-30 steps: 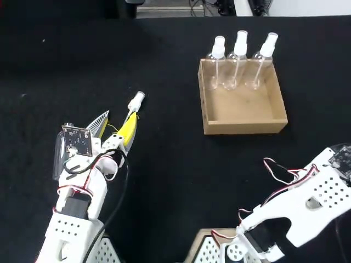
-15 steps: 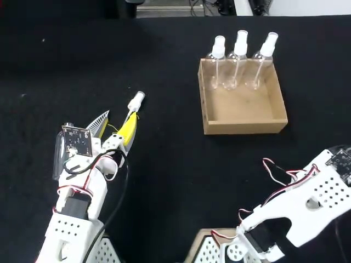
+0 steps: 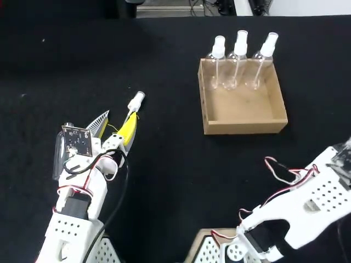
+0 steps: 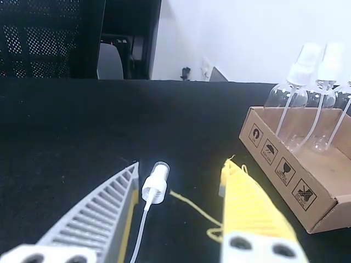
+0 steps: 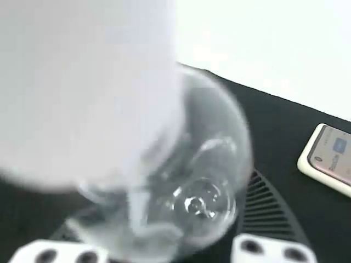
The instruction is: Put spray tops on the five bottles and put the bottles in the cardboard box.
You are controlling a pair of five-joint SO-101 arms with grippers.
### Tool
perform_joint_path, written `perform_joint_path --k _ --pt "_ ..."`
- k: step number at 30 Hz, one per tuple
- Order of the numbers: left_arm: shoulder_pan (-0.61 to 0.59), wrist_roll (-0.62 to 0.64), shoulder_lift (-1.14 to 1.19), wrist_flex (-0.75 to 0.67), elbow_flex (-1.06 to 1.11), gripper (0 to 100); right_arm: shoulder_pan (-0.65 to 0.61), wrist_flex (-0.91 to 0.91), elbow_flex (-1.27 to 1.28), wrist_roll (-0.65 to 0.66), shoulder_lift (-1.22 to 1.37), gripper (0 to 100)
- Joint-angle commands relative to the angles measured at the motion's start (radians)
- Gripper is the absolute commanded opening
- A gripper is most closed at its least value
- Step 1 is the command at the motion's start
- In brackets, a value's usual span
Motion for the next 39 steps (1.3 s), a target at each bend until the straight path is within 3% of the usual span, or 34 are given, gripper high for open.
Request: perform_joint_path --k 1,35,39 --pt "-0.001 -0.011 -0.002 0.005 0.021 23 0.008 0.091 0.002 -0.009 -0.136 22.3" --pt "-0.001 -0.012 -0.002 0.005 0.021 23 0.008 0.115 0.03 -0.006 -0.3 21.8" --pt "-0.001 -0.012 -0.002 0.005 0.021 23 0.008 0.15 0.067 -0.009 -0.306 11.7"
